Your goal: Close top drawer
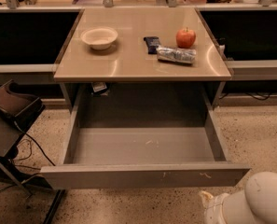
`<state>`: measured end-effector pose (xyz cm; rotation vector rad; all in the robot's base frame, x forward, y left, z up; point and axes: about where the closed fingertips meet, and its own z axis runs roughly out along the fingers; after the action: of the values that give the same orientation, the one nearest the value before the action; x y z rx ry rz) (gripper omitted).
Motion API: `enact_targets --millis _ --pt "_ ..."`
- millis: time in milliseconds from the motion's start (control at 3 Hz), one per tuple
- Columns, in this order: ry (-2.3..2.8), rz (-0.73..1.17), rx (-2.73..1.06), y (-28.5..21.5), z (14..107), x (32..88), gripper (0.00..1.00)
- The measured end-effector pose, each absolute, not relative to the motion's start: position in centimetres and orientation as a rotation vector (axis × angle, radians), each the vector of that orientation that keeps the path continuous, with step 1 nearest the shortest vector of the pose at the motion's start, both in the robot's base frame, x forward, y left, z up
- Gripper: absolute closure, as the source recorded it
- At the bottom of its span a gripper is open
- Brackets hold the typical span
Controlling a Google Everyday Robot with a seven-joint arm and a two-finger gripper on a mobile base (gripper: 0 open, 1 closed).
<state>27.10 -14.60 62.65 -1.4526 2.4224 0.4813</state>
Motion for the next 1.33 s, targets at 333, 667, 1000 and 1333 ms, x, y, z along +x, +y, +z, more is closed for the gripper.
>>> enact_targets --millis 333,667,1000,1333 --pt "2.397 0.521 -1.512 -13.6 61.7 29.2 0.0" --pt "2.357 0.581 -1.591 -12.2 60.5 33.0 0.0" --pt "2.357 0.581 -1.591 -12.2 60.5 32.9 0.0" --pt "2.33 0.593 -1.587 -11.7 61.0 36.8 0.0"
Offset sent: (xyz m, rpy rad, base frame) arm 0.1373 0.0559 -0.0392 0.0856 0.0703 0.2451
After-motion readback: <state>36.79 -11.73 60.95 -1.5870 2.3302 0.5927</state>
